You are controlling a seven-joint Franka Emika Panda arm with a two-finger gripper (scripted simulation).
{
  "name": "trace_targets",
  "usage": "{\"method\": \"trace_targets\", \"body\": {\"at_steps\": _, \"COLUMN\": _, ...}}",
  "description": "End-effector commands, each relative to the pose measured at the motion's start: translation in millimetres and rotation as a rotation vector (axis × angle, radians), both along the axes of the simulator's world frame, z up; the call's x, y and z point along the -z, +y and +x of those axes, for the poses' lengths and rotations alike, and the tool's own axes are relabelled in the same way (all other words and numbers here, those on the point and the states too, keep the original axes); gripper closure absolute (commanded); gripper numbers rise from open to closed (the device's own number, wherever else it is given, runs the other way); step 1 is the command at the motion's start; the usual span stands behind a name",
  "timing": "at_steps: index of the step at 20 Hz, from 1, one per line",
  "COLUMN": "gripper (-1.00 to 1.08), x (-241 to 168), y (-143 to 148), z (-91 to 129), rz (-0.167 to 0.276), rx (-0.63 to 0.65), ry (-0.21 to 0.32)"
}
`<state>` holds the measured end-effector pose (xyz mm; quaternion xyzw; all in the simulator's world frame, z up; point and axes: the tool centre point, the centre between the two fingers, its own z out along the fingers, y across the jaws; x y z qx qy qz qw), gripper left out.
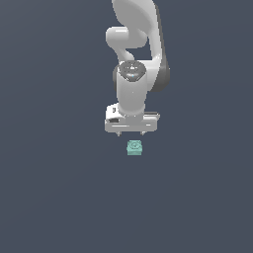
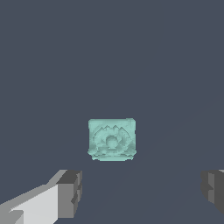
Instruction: Pick up the object and move it to a goal position.
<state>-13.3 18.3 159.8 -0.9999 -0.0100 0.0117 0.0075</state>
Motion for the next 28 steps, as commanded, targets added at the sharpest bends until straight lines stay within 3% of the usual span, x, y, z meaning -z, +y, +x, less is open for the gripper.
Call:
{"method": "trace_targets", "body": {"at_steps": 1, "gripper": -0.92, "x": 0.0, "y": 0.0, "z": 0.0, "rz": 0.000, "rx": 0.000, "ry": 0.000}}
{"method": "trace_targets", "body": {"at_steps": 16, "gripper": -0.92, "x": 3.6, "y": -19.1, "z": -0.5, "rz": -0.022, "rx": -0.024, "ry": 0.000}}
{"method": "trace_targets", "body": {"at_steps": 28, "gripper": -0.92, "x": 9.6, "y": -14.6, "z": -0.4, "rz": -0.021, "rx": 0.126, "ry": 0.000}}
